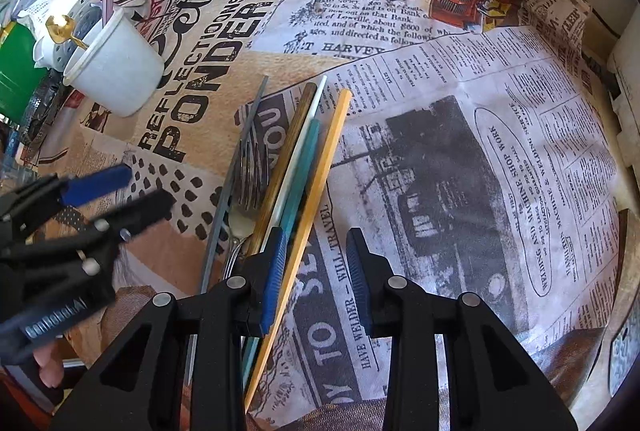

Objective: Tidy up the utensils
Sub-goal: 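Grasp a grey metal rod with the left tool while the right tool grasps a yellow chopstick, then lift the grey rod and yellow chopstick and lower both into the white cup, then open both tools to release the rod and chopstick into the cup, then grasp the silver fork with the left tool while the right tool grasps a teal chopstick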

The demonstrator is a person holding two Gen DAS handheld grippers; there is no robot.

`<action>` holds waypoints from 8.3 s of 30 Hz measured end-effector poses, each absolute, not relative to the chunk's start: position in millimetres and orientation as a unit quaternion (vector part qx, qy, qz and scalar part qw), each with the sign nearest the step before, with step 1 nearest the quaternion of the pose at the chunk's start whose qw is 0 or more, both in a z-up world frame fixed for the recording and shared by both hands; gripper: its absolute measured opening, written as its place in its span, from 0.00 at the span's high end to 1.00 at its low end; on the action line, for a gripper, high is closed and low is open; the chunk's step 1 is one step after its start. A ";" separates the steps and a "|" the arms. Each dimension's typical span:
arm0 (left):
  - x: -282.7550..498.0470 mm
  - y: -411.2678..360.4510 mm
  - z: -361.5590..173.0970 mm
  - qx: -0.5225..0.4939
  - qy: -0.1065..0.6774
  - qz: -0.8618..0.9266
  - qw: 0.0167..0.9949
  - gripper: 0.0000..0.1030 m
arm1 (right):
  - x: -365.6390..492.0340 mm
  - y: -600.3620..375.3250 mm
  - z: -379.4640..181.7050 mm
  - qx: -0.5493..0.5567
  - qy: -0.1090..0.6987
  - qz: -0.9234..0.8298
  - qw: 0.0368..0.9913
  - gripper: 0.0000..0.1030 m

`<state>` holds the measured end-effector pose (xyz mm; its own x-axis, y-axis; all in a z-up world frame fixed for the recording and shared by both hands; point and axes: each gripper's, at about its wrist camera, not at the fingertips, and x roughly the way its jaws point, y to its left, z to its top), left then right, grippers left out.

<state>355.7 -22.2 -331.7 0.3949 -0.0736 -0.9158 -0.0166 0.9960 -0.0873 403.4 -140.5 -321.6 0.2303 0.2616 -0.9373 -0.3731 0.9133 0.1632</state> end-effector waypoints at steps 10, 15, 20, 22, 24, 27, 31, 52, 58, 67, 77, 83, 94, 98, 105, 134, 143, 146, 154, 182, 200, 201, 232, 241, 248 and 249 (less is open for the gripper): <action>374.2 -45.6 -346.6 -0.038 0.566 -0.046 0.822 0.69 | 402.9 -145.6 -324.4 -0.077 0.581 0.198 0.786 0.94; 379.9 -47.8 -347.9 -0.015 0.565 -0.030 0.825 0.81 | 405.0 -156.8 -324.8 -0.060 0.593 0.203 0.777 0.94; 386.9 -42.9 -348.0 -0.007 0.570 -0.028 0.821 0.82 | 413.3 -154.7 -326.5 -0.049 0.605 0.210 0.767 0.94; 388.4 -42.3 -348.3 -0.006 0.571 -0.032 0.820 0.82 | 415.5 -151.9 -327.6 -0.045 0.607 0.213 0.764 0.93; 389.4 -42.8 -348.1 -0.007 0.571 -0.046 0.820 0.82 | 415.4 -150.0 -327.5 -0.045 0.607 0.214 0.764 0.93; 395.7 -40.7 -348.5 -0.021 0.576 -0.066 0.814 0.82 | 416.7 -145.8 -328.5 -0.047 0.606 0.217 0.764 0.92; 403.0 -38.4 -349.6 -0.038 0.584 -0.075 0.808 0.94 | 420.8 -140.9 -329.5 -0.050 0.607 0.219 0.762 0.93; 365.4 -34.5 -298.4 -0.043 0.532 -0.048 0.844 0.97 | 404.7 -167.3 -271.2 0.012 0.543 0.208 0.813 0.94; 353.7 -32.5 -263.7 -0.051 0.492 -0.035 0.868 0.97 | 401.6 -162.5 -248.9 0.022 0.517 0.209 0.830 0.94; 335.5 -16.2 -214.9 -0.056 0.432 -0.019 0.900 0.98 | 397.4 -150.0 -208.1 0.020 0.467 0.222 0.856 0.94; 317.8 20.7 -171.4 -0.074 0.378 -0.003 0.923 0.98 | 398.0 -118.9 -169.4 0.022 0.414 0.246 0.876 0.94; 307.9 50.6 -143.0 -0.079 0.347 0.010 0.935 0.98 | 401.6 -94.2 -151.7 0.024 0.387 0.259 0.884 0.94; 306.1 109.8 -109.5 -0.072 0.308 0.005 0.948 0.98 | 416.1 -28.2 -131.0 0.032 0.349 0.270 0.897 0.94; 313.6 133.2 -107.1 -0.077 0.308 -0.002 0.948 0.98 | 428.7 -1.8 -130.9 0.040 0.341 0.271 0.899 0.94; 333.6 168.1 -118.2 -0.085 0.322 -0.013 0.943 0.98 | 452.5 39.8 -140.8 0.041 0.320 0.256 0.911 0.94; 385.4 192.5 -199.1 -0.095 0.401 -0.026 0.911 0.97 | 456.9 75.3 -222.3 -0.011 0.365 0.221 0.904 0.94; 377.0 181.0 -198.4 -0.085 0.406 -0.006 0.910 0.95 | 442.8 62.9 -220.7 -0.030 0.418 0.253 0.872 0.94; 370.9 176.1 -192.3 -0.078 0.403 0.007 0.912 0.88 | 436.7 58.1 -212.9 -0.031 0.427 0.265 0.864 0.94; 345.9 155.9 -162.2 -0.069 0.376 0.025 0.924 0.75 | 418.8 31.2 -182.6 -0.029 0.419 0.274 0.865 0.90; 349.5 1.9 -226.2 -0.046 0.464 -0.006 0.885 0.56 | 387.9 -128.3 -202.0 -0.043 0.468 0.207 0.858 0.82; 357.7 -54.9 -345.4 -0.020 0.589 -0.041 0.807 0.56 | 385.7 -179.6 -273.1 -0.028 0.552 0.195 0.810 0.82; 357.3 -56.9 -345.7 -0.020 0.586 -0.045 0.809 0.56 | 385.0 -180.0 -275.1 -0.030 0.554 0.195 0.809 0.82; 375.3 -16.5 -345.4 -0.052 0.574 -0.015 0.817 0.66 | 378.1 -138.1 -326.0 -0.060 0.592 0.238 0.768 0.90; 393.0 -30.2 -344.9 -0.042 0.565 -0.004 0.824 0.65 | 384.7 -159.3 -326.5 -0.037 0.607 0.224 0.762 0.94; 402.5 -37.4 -346.4 -0.030 0.556 0.009 0.830 0.67 | 400.9 -143.2 -327.5 -0.051 0.615 0.231 0.752 0.94; 402.7 -37.6 -346.3 -0.029 0.555 0.012 0.831 0.69 | 402.5 -140.5 -328.3 -0.057 0.617 0.232 0.750 0.94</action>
<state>402.7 -37.6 -346.3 0.3844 -0.0121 -0.9231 -0.0520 0.9980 -0.0347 402.5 -140.5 -328.3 0.1308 0.2776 -0.9518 -0.4189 0.8856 0.2007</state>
